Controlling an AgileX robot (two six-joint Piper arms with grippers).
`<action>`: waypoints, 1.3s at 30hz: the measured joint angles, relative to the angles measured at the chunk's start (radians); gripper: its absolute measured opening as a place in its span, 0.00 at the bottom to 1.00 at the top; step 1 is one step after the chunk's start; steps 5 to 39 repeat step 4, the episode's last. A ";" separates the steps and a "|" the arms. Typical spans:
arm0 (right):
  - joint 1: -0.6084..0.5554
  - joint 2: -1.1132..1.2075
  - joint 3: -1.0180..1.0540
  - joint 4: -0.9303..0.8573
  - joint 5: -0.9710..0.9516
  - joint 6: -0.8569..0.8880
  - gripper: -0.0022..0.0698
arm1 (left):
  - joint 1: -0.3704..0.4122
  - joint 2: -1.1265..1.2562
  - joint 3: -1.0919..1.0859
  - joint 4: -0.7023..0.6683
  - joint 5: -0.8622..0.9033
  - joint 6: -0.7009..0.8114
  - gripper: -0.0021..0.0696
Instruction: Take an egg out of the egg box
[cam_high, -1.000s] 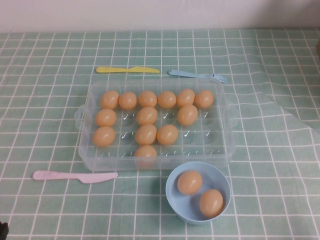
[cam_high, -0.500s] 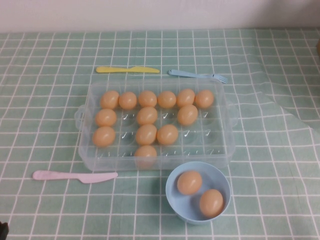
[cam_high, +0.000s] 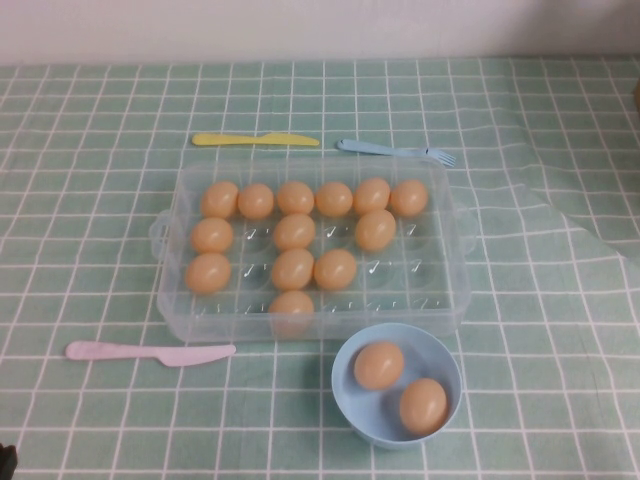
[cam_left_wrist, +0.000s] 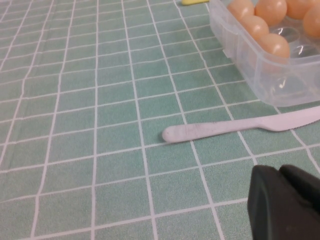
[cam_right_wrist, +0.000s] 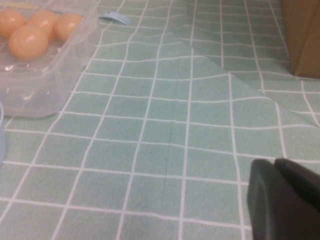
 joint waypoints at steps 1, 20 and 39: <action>0.000 0.000 0.000 0.000 0.000 0.000 0.01 | 0.000 0.000 0.000 0.000 0.000 0.000 0.02; 0.000 0.000 0.000 0.000 0.000 0.000 0.01 | 0.000 0.000 0.000 0.000 0.000 0.000 0.02; 0.000 0.000 0.000 0.000 0.000 0.000 0.01 | 0.000 0.000 0.000 0.000 0.000 0.000 0.02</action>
